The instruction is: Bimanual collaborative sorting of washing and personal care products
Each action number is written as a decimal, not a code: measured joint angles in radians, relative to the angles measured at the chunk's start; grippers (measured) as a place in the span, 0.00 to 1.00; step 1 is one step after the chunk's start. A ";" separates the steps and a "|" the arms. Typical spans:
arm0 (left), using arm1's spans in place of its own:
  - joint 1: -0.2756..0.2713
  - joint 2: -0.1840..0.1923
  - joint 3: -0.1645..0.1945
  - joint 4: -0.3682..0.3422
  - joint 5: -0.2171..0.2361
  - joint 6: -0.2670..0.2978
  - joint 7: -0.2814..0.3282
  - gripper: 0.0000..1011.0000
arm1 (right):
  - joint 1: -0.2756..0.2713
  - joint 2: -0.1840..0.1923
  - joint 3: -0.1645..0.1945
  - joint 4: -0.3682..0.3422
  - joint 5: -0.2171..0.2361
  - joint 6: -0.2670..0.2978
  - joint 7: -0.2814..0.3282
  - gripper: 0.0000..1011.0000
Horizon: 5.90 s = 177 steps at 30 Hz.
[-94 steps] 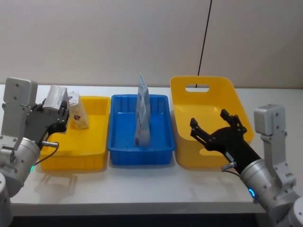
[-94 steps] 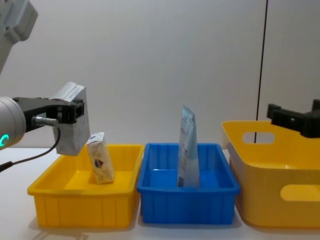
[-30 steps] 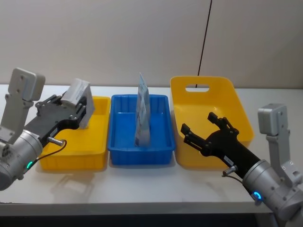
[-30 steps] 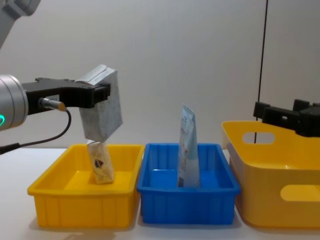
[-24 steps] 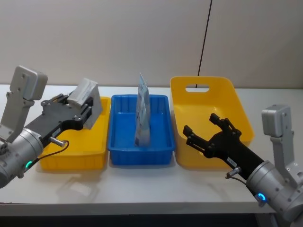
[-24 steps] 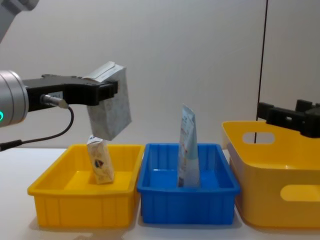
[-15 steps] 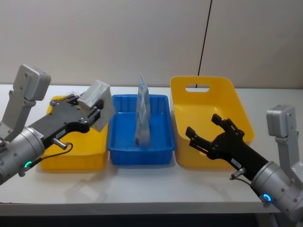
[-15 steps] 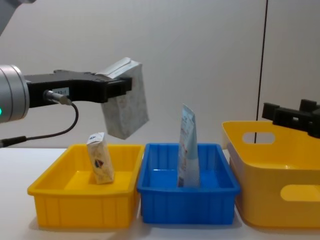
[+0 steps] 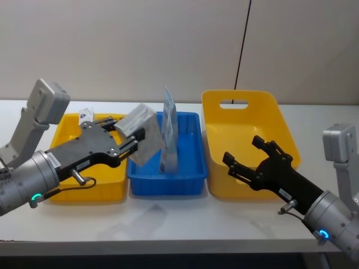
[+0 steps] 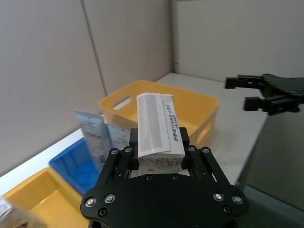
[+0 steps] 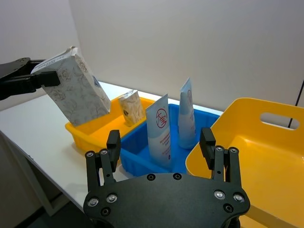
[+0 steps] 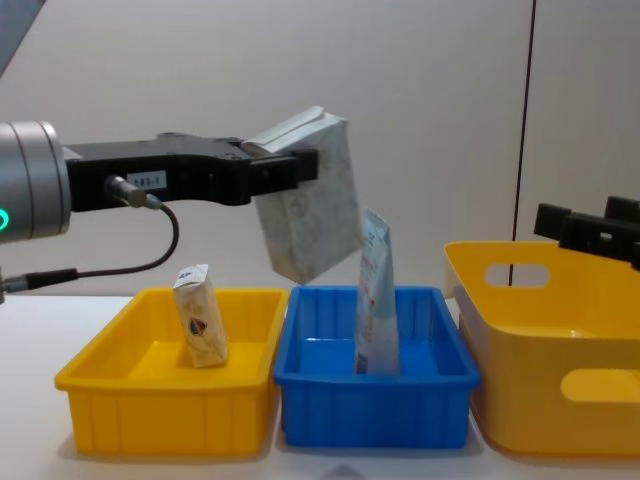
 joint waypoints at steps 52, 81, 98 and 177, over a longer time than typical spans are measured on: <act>-0.114 0.046 0.130 0.104 -0.035 -0.082 -0.197 0.41 | 0.038 0.129 -0.019 0.044 0.124 -0.046 0.211 0.99; -0.172 0.100 0.168 0.136 -0.048 -0.105 -0.282 0.41 | 0.080 0.174 -0.072 0.074 0.138 -0.082 0.307 0.99; -0.205 0.129 0.172 0.134 -0.102 -0.121 -0.371 0.41 | 0.107 0.176 -0.101 0.097 0.151 -0.090 0.328 0.99; -0.258 0.146 0.256 0.115 -0.198 -0.177 -0.491 0.41 | 0.450 0.156 -0.349 0.282 0.151 -0.071 0.666 0.99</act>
